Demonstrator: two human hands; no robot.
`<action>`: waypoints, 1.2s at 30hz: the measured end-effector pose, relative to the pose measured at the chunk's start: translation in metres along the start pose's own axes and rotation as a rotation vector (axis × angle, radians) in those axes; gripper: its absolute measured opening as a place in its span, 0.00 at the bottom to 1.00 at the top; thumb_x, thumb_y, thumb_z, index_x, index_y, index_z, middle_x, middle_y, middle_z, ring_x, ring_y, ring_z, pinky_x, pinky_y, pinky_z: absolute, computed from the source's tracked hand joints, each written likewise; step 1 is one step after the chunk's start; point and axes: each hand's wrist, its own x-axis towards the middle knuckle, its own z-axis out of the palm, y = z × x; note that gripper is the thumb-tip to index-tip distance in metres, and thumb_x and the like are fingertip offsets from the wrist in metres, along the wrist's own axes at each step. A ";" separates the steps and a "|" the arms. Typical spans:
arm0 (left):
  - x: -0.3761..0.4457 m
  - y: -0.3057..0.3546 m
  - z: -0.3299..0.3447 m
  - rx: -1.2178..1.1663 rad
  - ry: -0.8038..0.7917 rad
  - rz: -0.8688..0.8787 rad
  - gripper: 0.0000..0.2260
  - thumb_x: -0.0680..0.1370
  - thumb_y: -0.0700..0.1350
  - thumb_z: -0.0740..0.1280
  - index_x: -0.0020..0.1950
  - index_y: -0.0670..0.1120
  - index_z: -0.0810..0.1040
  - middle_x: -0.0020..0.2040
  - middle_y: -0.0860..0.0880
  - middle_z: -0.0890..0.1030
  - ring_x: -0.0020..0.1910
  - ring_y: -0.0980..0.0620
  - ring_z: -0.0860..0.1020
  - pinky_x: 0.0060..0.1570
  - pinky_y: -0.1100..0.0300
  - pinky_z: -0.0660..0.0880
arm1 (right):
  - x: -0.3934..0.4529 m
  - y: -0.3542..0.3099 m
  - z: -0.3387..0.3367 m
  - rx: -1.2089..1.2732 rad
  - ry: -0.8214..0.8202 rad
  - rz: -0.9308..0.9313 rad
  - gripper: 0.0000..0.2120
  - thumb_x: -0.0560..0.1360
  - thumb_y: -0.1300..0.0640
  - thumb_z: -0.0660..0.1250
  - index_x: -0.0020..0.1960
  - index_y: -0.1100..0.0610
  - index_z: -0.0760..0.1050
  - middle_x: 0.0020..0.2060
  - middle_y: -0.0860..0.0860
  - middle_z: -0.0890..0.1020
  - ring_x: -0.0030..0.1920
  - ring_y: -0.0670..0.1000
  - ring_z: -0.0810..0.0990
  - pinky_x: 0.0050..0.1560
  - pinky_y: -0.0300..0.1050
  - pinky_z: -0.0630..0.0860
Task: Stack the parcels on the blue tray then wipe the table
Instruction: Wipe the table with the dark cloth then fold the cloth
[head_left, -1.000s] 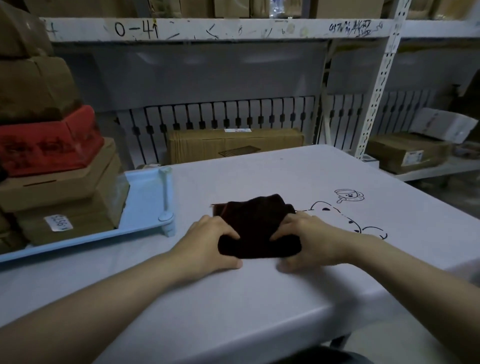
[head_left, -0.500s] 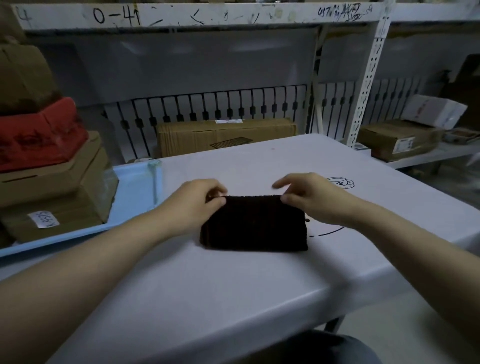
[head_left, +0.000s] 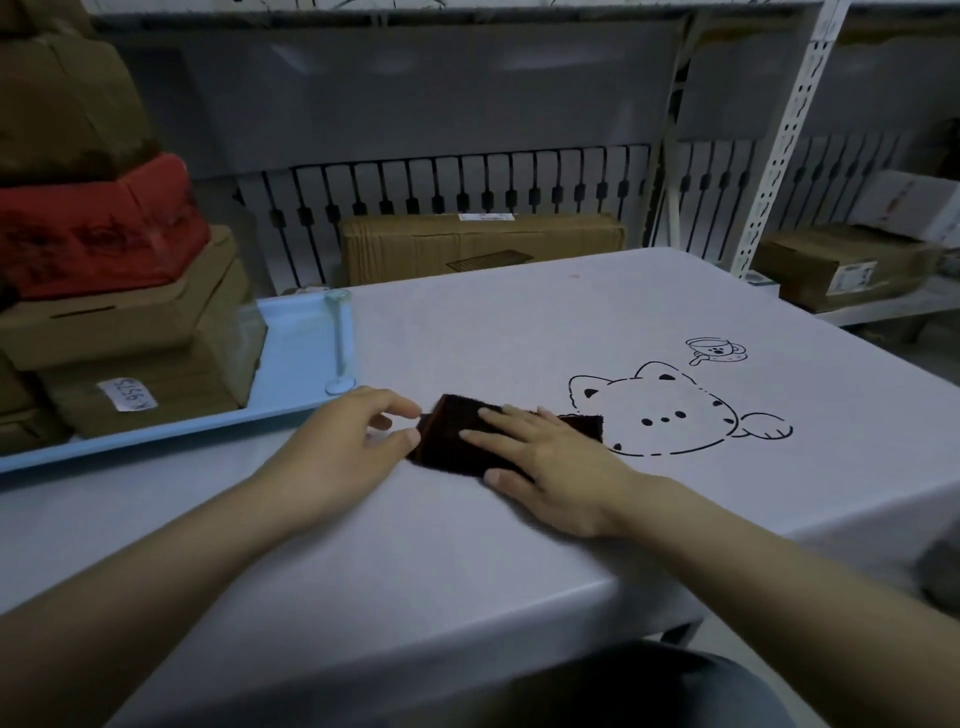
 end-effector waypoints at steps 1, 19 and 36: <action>-0.006 -0.003 -0.004 -0.022 0.004 -0.007 0.10 0.78 0.48 0.69 0.59 0.52 0.80 0.53 0.59 0.78 0.54 0.60 0.76 0.51 0.67 0.71 | -0.002 -0.017 0.003 0.007 0.002 -0.021 0.27 0.83 0.40 0.48 0.80 0.43 0.54 0.81 0.49 0.54 0.81 0.53 0.51 0.79 0.51 0.44; -0.096 -0.065 -0.102 -1.182 -0.271 -0.465 0.32 0.68 0.57 0.78 0.68 0.44 0.77 0.66 0.37 0.78 0.64 0.37 0.77 0.63 0.38 0.74 | 0.026 -0.150 -0.072 1.553 -0.369 0.290 0.15 0.82 0.55 0.63 0.61 0.63 0.79 0.50 0.57 0.86 0.46 0.53 0.85 0.55 0.47 0.81; -0.026 -0.066 -0.076 -0.958 0.288 -0.592 0.18 0.77 0.44 0.72 0.65 0.43 0.76 0.56 0.45 0.82 0.53 0.48 0.84 0.54 0.50 0.80 | 0.116 -0.107 -0.097 1.441 0.085 0.393 0.10 0.81 0.64 0.64 0.61 0.63 0.77 0.42 0.60 0.85 0.36 0.54 0.85 0.33 0.46 0.83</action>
